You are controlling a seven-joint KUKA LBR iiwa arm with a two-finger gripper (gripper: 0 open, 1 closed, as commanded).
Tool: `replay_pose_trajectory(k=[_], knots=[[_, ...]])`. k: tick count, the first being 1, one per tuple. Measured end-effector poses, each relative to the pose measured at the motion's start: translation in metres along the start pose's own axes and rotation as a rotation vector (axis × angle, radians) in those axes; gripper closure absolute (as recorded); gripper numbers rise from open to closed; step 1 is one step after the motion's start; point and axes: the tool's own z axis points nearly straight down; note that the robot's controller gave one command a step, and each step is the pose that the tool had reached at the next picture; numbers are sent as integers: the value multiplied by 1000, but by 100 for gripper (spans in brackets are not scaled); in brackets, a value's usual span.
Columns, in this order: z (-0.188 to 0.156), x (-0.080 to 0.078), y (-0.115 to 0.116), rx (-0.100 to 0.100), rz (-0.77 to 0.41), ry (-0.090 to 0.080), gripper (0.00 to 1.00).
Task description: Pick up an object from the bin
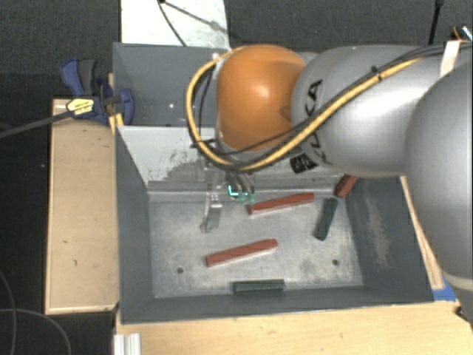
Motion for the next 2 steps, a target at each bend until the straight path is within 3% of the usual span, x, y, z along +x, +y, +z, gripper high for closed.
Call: replay_pose_trajectory(k=[1,2], knots=[[132,57,-31,3,92,4,0],[128,54,-73,1,235,-3,0]])
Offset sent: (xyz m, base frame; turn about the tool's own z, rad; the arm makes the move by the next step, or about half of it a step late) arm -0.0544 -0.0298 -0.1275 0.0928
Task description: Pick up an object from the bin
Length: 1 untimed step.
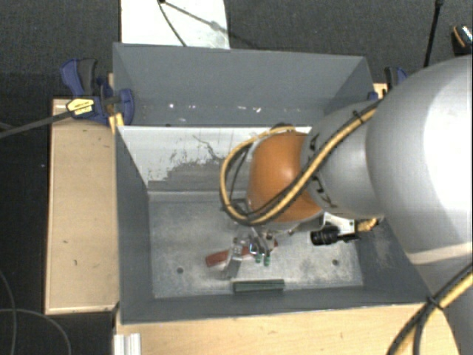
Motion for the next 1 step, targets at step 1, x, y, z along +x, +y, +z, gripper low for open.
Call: replay_pose_trajectory(k=[1], knots=[[0,0,1,-2,3,0,100]])
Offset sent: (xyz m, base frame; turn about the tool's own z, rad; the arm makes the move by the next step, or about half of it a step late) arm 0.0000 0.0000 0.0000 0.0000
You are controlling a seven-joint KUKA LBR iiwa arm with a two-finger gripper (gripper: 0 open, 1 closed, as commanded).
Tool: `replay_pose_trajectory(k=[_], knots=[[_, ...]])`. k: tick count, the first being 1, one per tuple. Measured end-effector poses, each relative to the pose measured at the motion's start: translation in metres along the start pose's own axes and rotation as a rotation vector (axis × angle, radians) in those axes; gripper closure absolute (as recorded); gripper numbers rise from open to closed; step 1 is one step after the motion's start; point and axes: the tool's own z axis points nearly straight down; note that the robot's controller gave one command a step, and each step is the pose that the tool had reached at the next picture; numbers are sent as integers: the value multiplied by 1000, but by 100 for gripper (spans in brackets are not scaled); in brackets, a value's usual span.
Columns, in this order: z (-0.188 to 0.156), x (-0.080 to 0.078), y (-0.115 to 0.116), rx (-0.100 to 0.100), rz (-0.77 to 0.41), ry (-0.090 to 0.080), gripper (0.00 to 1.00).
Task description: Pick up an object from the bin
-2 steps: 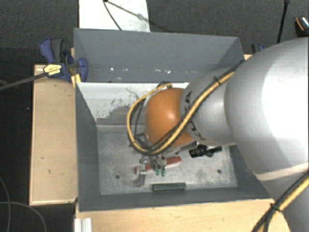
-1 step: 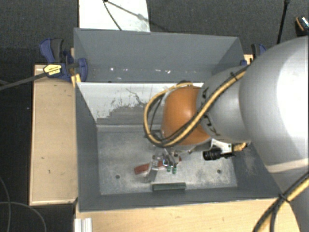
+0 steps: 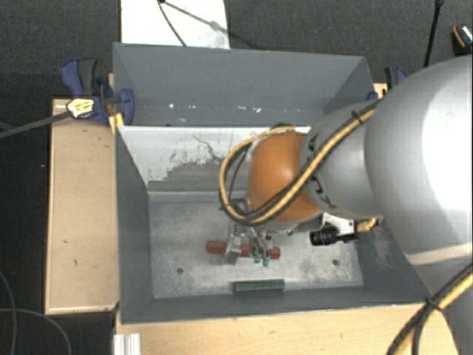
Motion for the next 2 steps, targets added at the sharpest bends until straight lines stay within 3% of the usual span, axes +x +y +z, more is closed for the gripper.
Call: replay_pose_trajectory(k=[1,2], knots=[[0,27,5,1,-237,1,100],[-163,29,2,-4,-226,-11,100]])
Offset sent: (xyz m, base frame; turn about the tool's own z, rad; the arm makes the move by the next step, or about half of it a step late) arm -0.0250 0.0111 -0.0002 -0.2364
